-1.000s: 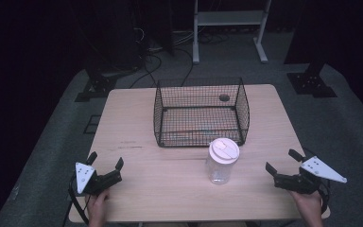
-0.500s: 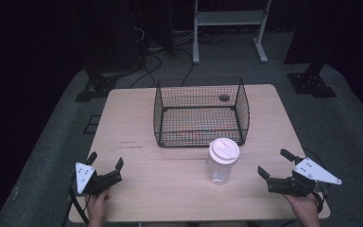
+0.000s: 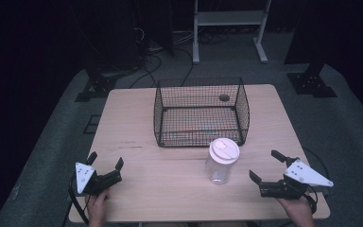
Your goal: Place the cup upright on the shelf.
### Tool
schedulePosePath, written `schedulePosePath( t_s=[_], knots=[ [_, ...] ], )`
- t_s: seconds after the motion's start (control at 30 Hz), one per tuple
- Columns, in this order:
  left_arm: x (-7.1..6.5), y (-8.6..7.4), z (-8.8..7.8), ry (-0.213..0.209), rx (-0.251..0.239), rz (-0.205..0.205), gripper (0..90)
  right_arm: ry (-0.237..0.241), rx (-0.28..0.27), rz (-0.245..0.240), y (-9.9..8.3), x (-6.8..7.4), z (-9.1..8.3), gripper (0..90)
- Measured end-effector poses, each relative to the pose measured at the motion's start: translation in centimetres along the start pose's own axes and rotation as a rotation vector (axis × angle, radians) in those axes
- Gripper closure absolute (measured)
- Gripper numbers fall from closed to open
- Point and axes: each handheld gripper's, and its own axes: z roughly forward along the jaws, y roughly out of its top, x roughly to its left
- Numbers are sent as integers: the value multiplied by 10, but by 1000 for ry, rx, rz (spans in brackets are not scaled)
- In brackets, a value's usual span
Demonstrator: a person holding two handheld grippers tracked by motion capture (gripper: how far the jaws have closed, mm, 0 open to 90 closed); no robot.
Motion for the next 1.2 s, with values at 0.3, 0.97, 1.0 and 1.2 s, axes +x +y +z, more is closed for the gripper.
schedulePosePath(
  t_s=[0.3,0.97,1.0,1.2],
  knots=[
    [0,0,0,-1,0,0,0,34,-10,-28,5,14,3,0],
    [0,0,0,-2,-1,0,0,104,-34,-78,16,44,21,0],
    [0,0,0,-2,-1,1,0,104,-34,-78,16,44,21,0],
    [0,0,0,-2,-1,1,0,95,-33,-91,22,49,31,0]
  ],
)
